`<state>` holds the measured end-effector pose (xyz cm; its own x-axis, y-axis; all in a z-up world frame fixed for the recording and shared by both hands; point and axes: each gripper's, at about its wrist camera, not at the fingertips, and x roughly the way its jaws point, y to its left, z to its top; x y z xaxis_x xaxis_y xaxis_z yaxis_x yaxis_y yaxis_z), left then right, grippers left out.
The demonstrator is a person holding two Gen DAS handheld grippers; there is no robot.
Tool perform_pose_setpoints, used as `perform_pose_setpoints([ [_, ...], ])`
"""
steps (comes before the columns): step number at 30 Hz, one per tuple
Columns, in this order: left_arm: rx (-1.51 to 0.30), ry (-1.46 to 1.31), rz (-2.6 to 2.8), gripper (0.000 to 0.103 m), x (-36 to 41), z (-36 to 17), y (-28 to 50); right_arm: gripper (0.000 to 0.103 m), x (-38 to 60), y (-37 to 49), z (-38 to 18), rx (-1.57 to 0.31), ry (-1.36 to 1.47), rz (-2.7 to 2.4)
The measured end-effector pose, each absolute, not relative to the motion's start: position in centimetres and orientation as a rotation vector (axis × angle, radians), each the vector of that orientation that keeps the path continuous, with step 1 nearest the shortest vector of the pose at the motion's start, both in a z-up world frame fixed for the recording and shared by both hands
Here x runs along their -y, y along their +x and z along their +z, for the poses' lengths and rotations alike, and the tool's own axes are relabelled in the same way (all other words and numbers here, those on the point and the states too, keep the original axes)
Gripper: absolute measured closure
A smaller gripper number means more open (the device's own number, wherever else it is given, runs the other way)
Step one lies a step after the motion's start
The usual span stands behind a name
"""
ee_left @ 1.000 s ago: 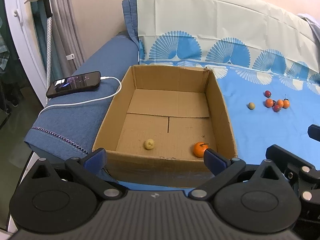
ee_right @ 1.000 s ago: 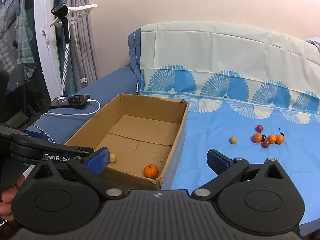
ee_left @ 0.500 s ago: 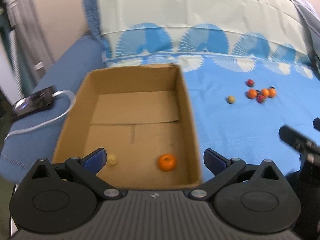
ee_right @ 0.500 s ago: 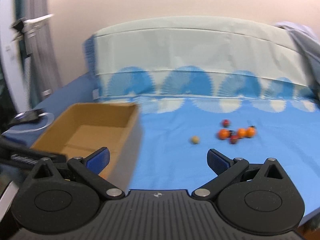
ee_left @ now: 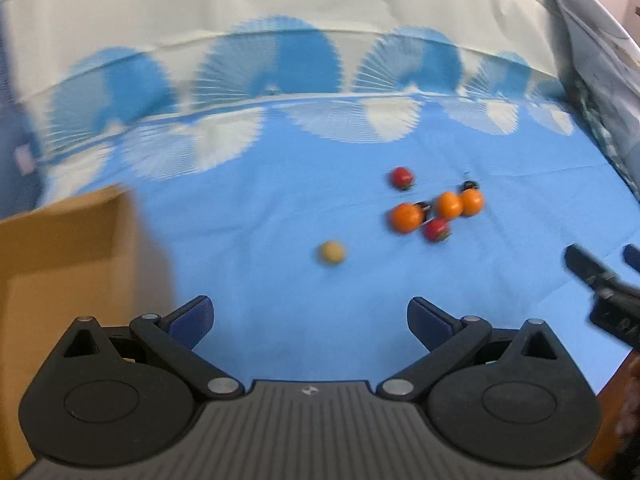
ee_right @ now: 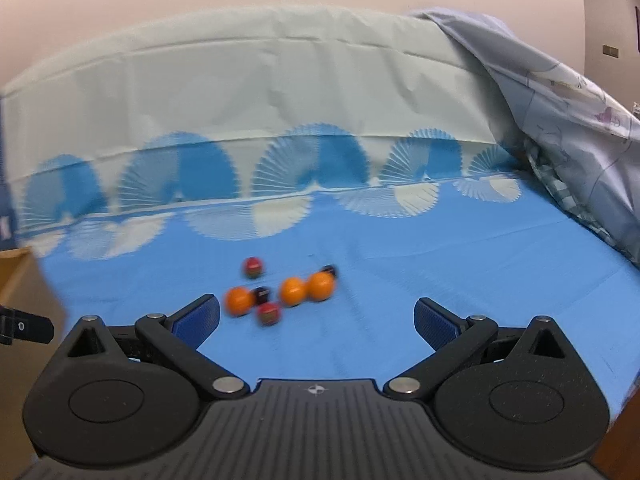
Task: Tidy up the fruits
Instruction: 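Grasp a tangerine with the left tool while the right tool grasps another tangerine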
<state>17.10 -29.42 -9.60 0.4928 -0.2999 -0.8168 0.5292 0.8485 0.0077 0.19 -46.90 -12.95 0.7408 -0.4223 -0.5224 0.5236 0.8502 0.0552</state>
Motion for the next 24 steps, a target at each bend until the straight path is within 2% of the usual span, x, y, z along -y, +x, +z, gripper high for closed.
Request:
perform_pose_setpoints([
  [9, -1.019, 0.305, -0.638, 0.000, 41.5, -18.0, 25.9, 0.001, 53.5, 9.3, -21.2, -0.603, 0.237, -0.470],
  [18, -1.120, 0.351, -0.607, 0.000, 44.7, -23.6, 30.2, 0.001, 55.9, 15.2, -26.1, -0.665, 0.220, -0.436],
  [24, -1.062, 0.405, -0.594, 0.000, 44.8, -24.0, 30.4, 0.001, 55.9, 16.1, -27.2, -0.643, 0.160, -0.445],
])
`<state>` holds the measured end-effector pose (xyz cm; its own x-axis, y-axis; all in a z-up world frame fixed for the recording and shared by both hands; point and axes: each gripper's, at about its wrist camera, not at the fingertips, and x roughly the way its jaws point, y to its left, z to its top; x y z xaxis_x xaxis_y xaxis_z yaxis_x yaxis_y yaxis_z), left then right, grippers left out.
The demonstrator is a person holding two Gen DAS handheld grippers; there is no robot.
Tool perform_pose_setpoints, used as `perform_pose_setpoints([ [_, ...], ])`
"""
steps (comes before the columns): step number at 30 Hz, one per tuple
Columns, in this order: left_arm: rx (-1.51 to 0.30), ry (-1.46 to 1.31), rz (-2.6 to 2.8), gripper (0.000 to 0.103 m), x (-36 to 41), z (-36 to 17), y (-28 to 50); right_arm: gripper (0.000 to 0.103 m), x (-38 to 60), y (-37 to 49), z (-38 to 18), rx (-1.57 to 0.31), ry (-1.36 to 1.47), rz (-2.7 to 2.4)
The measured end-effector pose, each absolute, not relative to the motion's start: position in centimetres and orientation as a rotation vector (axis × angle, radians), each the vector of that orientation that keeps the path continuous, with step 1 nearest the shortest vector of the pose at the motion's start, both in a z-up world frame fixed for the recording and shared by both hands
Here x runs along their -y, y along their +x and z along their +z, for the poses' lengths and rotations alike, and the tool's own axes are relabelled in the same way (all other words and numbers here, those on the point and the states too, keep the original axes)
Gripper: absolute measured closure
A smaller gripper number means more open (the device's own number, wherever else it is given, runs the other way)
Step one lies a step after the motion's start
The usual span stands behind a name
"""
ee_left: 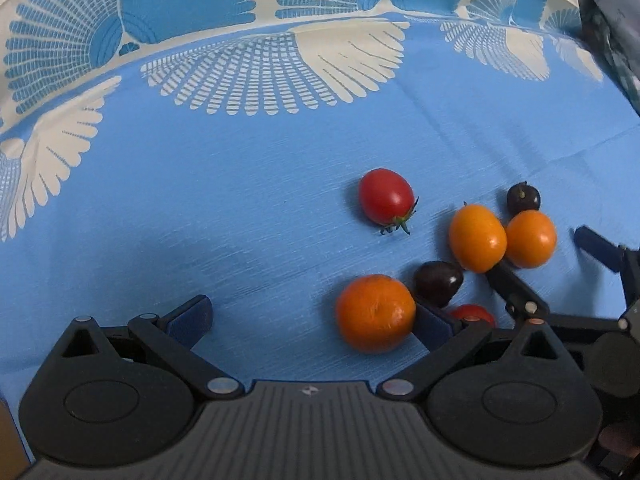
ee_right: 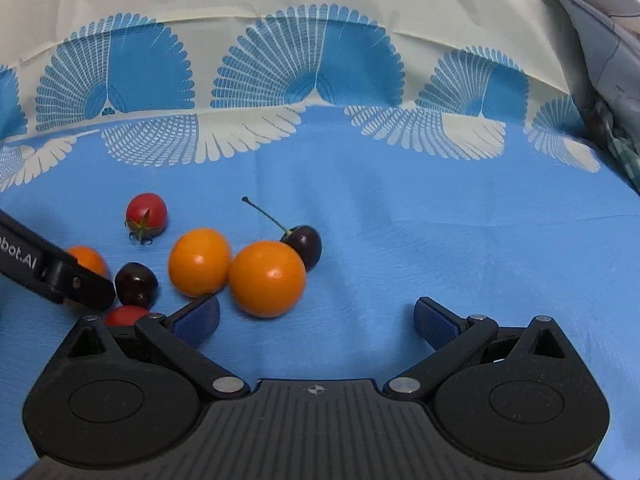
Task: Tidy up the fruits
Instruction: 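Grasp a tangerine with the left tool while the right tool grasps another tangerine, then carry both tangerines over the box and open both tools to release them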
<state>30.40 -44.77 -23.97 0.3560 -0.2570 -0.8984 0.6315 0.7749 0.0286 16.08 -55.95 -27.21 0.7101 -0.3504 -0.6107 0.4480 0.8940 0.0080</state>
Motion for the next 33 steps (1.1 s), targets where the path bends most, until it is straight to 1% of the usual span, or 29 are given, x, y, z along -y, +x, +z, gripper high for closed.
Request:
perform_pose_setpoints([
  [2, -1.060, 0.424, -0.605, 0.000, 44.8, -23.9, 30.4, 0.001, 56.0, 16.3, -27.2, -0.638, 0.161, -0.440],
  [4, -1.055, 0.401, -0.618, 0.010, 44.7, -23.4, 30.2, 0.013, 55.9, 16.3, -26.9, -0.629, 0.150, -0.420],
  [5, -1.040, 0.382, -0.630, 0.030, 44.7, -22.9, 30.1, 0.037, 55.5, 16.3, -26.7, -0.621, 0.118, -0.416],
  [6, -1.034, 0.360, -0.657, 0.061, 44.5, -22.4, 29.9, 0.063, 55.1, 16.2, -26.5, -0.617, 0.097, -0.406],
  [9, -1.071, 0.283, -0.695, 0.062, 43.9, -21.6, 30.2, 0.063, 54.8, 15.7, -25.8, -0.617, 0.126, -0.405],
  [12, -1.028, 0.297, -0.674, 0.062, 43.3, -20.5, 29.1, 0.063, 54.8, 14.1, -24.6, -0.587, 0.170, -0.435],
  [15, -1.029, 0.253, -0.646, 0.062, 41.4, -18.5, 27.7, 0.063, 54.4, 11.3, -22.4, -0.542, 0.210, -0.451],
  [20, -1.008, 0.186, -0.634, 0.062, 36.0, -14.3, 22.7, 0.063, 51.4, 5.5, -18.4, -0.506, 0.287, -0.420],
  [25, -1.022, 0.192, -0.595, 0.062, 30.2, -11.5, 17.2, 0.063, 46.6, 0.1, -15.1, -0.522, 0.346, -0.362],
  [29, -1.048, 0.180, -0.563, 0.061, 24.5, -9.5, 13.3, 0.063, 42.4, -2.7, -12.5, -0.541, 0.325, -0.288],
  [33, -1.018, 0.167, -0.526, 0.062, 19.2, -7.5, 10.0, 0.063, 37.9, -4.4, -9.9, -0.544, 0.271, -0.205],
])
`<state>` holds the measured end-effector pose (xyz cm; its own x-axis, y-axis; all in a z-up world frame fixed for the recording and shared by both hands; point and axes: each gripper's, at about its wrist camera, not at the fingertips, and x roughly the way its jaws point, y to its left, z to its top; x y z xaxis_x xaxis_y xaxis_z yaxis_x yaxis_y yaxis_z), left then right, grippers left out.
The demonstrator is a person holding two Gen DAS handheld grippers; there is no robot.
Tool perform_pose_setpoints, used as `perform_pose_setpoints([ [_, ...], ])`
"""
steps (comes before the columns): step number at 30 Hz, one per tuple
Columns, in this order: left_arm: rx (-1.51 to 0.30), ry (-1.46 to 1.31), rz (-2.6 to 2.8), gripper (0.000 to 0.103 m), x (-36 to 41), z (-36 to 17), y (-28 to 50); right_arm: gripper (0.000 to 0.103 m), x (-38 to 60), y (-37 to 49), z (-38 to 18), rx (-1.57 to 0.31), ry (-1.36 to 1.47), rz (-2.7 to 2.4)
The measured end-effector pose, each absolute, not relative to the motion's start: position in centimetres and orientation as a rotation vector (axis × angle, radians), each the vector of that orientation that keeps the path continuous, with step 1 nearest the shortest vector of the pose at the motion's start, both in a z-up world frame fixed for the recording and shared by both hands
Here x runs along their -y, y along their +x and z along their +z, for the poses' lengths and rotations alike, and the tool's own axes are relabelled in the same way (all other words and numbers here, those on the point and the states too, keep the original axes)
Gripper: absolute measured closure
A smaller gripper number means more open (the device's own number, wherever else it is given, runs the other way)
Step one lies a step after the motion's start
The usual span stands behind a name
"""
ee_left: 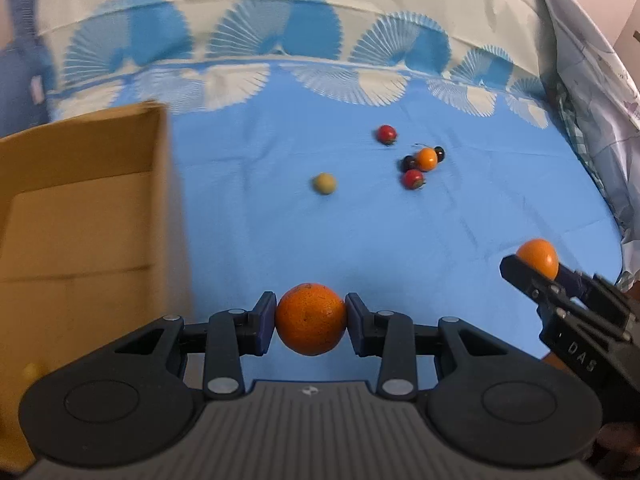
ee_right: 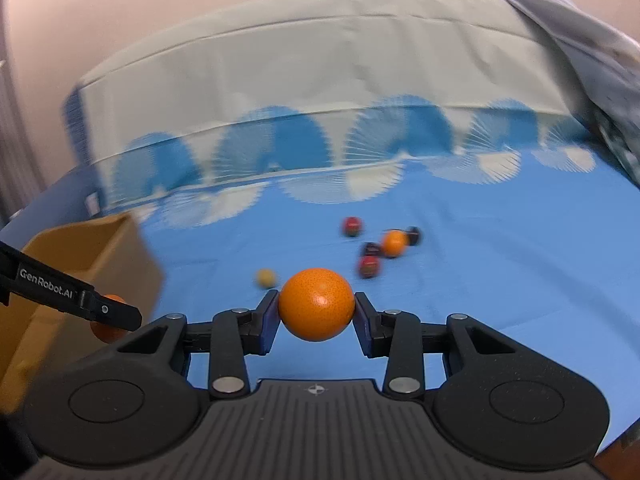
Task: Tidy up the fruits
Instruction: 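Carry both tangerines over the box and open both tools to release them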
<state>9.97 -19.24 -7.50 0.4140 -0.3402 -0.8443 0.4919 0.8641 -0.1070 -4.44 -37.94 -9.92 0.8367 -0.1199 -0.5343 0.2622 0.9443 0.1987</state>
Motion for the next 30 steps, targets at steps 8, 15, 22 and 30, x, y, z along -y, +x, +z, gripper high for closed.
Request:
perform_pose_setpoints([
  [8, -0.961, 0.113, -0.445, 0.061, 10.1, -3.8, 4.8, 0.063, 29.9, -6.7, -5.8, -0.524, 0.214, -0.065],
  [15, -0.933, 0.058, -0.374, 0.062, 4.0, -2.0, 1.8, 0.063, 23.9, -8.9, -3.7, -0.509, 0.153, 0.031],
  [22, -0.914, -0.007, -0.325, 0.062, -0.5, -1.8, -0.3, 0.063, 19.7, -9.8, -2.6, -0.513, 0.068, 0.084],
  [30, -0.913, -0.063, -0.283, 0.061, -3.7, -2.3, -0.5, 0.063, 17.2, -9.8, -2.0, -0.522, 0.007, 0.110],
])
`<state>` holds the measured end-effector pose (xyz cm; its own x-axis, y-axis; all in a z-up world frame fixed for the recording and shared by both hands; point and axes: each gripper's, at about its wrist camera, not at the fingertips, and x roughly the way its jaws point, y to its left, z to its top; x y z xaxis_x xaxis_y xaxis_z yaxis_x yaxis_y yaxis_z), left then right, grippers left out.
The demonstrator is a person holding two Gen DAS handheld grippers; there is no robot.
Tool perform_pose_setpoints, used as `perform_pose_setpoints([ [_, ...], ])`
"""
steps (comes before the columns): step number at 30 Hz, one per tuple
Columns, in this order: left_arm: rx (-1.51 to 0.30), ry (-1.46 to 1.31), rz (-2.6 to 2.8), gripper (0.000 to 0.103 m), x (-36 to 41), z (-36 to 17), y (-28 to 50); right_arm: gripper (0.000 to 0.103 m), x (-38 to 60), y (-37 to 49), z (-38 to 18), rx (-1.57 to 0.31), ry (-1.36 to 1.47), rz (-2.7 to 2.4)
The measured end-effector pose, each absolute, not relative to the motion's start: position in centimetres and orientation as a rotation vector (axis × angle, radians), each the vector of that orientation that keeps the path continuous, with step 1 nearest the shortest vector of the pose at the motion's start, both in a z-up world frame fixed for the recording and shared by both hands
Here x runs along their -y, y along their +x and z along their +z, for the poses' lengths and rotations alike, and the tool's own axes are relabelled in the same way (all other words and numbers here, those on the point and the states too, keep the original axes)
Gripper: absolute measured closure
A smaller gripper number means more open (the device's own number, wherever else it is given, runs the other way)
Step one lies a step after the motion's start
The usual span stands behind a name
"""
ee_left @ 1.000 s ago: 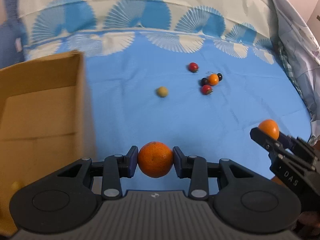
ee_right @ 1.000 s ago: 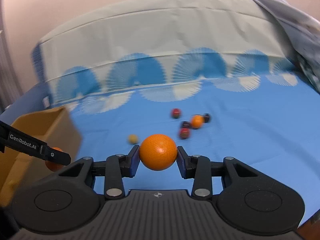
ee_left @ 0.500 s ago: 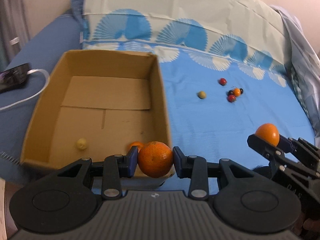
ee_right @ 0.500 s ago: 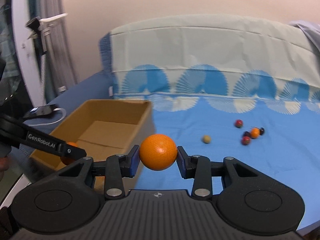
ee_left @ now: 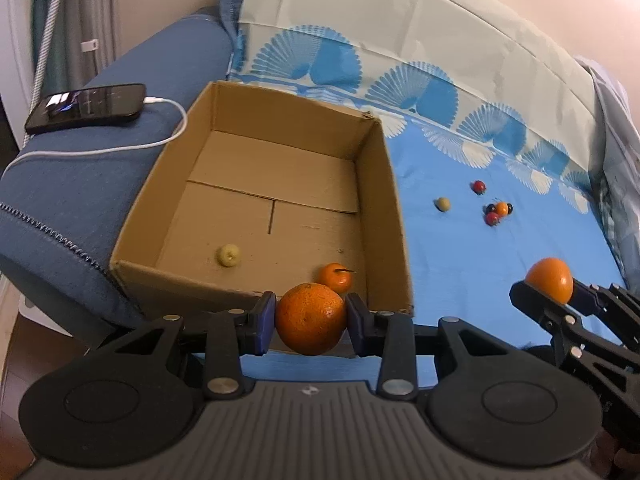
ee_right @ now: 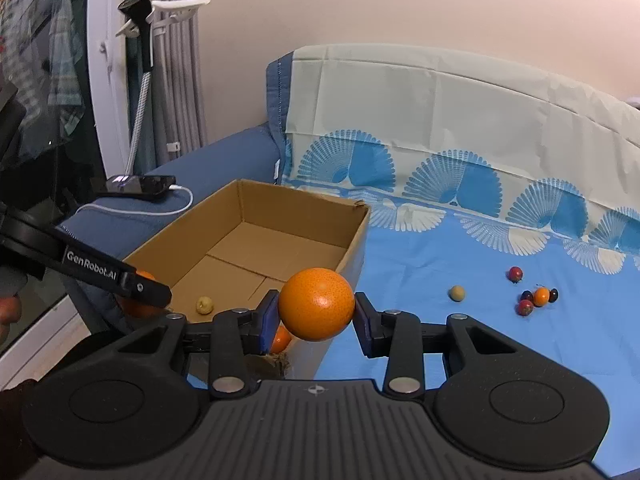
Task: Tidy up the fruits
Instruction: 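Carry both tangerines over the box and open both tools to release them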
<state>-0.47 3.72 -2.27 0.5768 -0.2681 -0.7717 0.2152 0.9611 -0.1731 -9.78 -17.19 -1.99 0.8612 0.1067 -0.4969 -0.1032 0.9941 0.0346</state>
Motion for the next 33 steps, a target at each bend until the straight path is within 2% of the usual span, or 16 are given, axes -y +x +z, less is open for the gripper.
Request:
perform_pose_setpoints([
  [19, -0.956, -0.050, -0.253, 0.061, -5.5, -4.2, 3.1, 0.063, 14.4, -6.2, -3.0, -0.551, -0.060, 0.178],
  [33, -0.960, -0.011, -0.199, 0.061, -5.4, -5.9, 8.6, 0.063, 12.3, 0.0, -5.9, -0.606, -0.083, 0.220],
])
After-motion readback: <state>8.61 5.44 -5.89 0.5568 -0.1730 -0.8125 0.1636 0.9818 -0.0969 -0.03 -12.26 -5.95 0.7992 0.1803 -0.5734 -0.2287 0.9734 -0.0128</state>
